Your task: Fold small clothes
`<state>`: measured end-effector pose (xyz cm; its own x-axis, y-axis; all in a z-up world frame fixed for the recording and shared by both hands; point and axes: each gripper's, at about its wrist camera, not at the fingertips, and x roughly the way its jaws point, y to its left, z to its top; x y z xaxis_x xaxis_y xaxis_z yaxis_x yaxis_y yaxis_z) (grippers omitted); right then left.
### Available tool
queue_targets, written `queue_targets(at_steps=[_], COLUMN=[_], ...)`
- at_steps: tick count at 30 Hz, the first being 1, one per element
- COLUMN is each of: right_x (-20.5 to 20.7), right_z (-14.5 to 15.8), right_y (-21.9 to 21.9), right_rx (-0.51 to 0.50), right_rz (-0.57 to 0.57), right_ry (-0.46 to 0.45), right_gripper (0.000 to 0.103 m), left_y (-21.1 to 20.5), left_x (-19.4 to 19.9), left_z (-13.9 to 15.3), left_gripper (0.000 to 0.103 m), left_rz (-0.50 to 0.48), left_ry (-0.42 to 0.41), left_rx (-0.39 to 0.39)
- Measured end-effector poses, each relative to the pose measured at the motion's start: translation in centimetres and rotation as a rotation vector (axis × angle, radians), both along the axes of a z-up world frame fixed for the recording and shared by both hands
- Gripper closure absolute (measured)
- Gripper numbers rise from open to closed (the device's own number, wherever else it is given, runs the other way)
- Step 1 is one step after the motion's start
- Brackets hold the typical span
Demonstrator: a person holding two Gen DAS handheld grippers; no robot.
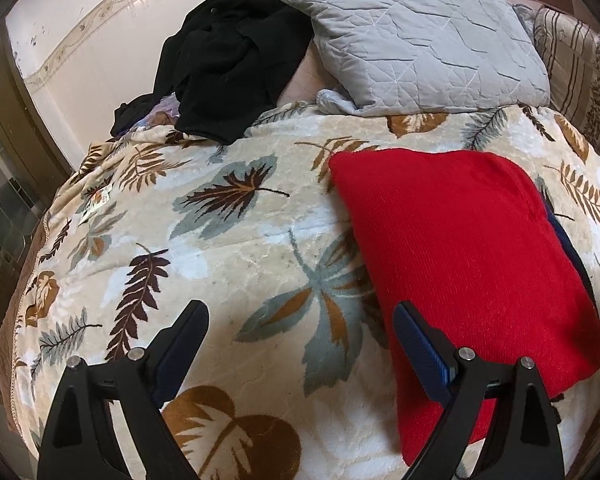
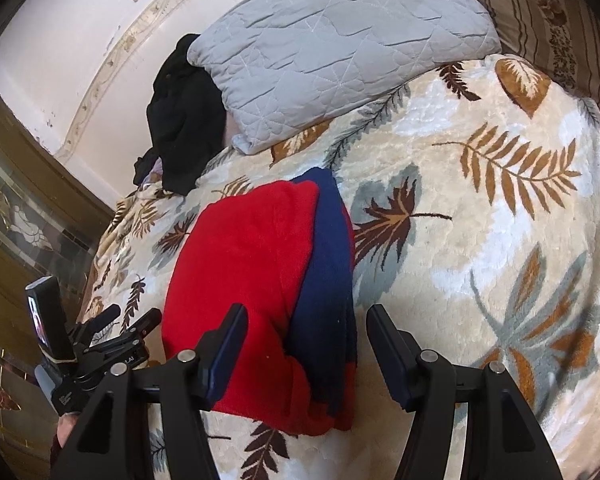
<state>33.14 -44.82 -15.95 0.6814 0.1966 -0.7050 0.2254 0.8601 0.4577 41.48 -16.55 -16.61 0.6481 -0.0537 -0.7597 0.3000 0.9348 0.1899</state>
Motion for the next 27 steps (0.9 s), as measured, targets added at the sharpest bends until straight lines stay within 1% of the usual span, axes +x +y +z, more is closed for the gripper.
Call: queue_targets(at_steps=[9, 18, 27], right_x=[0.2, 0.3, 0.4], right_z=[-0.4, -0.8, -1.2], right_y=[-0.4, -0.6, -0.7], right_rx=[0.006, 0.005, 0.016], right_rz=[-0.027, -0.027, -0.015], right_ry=[0.006, 0.018, 0.009], right_gripper=[0.037, 0.037, 0.037], left_y=[0.3, 0.0, -0.4], left_x=[0.2, 0.3, 0.4], left_z=[0.2, 0.0, -0.2], left_gripper=[0.009, 0.009, 0.009], left_rz=[0.008, 0.004, 0.0], left_ry=[0.003, 0.012, 0.016], left_rx=[-0.02, -0.024, -0.02])
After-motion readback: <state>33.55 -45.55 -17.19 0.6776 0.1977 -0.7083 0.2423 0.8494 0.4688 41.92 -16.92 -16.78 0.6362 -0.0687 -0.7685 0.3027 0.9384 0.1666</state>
